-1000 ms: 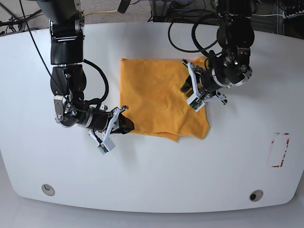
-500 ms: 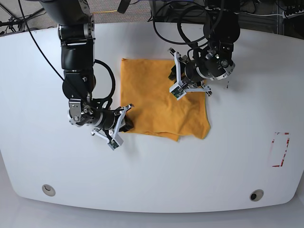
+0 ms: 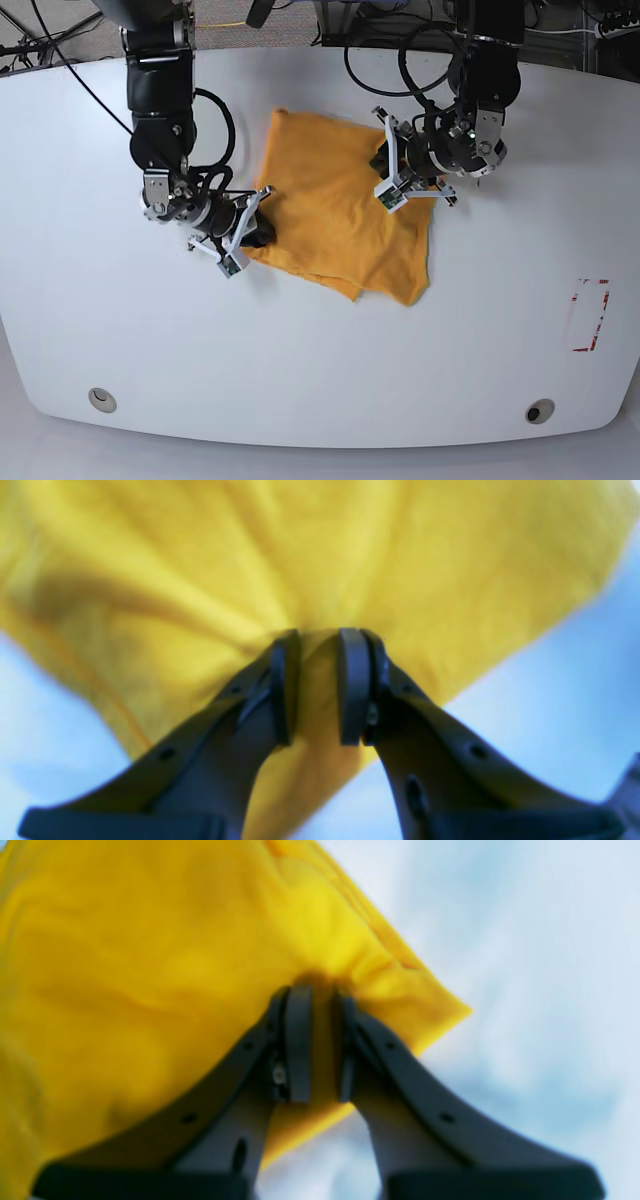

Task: Fold the T-shirt properly
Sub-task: 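Lift and rotate the shirt with both grippers, then release right gripper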

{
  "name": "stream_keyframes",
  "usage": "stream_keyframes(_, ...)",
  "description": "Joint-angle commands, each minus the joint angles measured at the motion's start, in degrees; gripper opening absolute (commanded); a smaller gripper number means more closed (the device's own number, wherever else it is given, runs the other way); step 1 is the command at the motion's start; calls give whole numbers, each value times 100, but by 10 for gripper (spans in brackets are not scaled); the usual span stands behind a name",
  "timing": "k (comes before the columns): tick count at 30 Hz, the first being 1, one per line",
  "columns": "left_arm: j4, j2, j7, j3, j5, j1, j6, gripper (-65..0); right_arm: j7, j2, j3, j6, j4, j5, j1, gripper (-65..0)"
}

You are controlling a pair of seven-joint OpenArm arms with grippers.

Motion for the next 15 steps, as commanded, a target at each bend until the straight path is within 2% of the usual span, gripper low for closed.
stream_keyframes(1, 51, -216, 127, -17, 156, -102, 38, -536, -221, 15, -8, 34, 659, -72, -518, -577)
stream_keyframes(6, -54, -709, 101, 97, 147, -436, 38, -536, -520, -99, -8, 34, 1678, -72, -1467, -577)
stream_keyframes(11, -696, -1007, 101, 106, 139, -946, 38, -536, -660, -530, -43, 34, 2373, -133, -2144, -577)
stream_keyframes(15, -1004, -1060, 110, 97, 156, -1368, 38, -536, -986, -978, -52, 34, 2733, -133, -2469, -577)
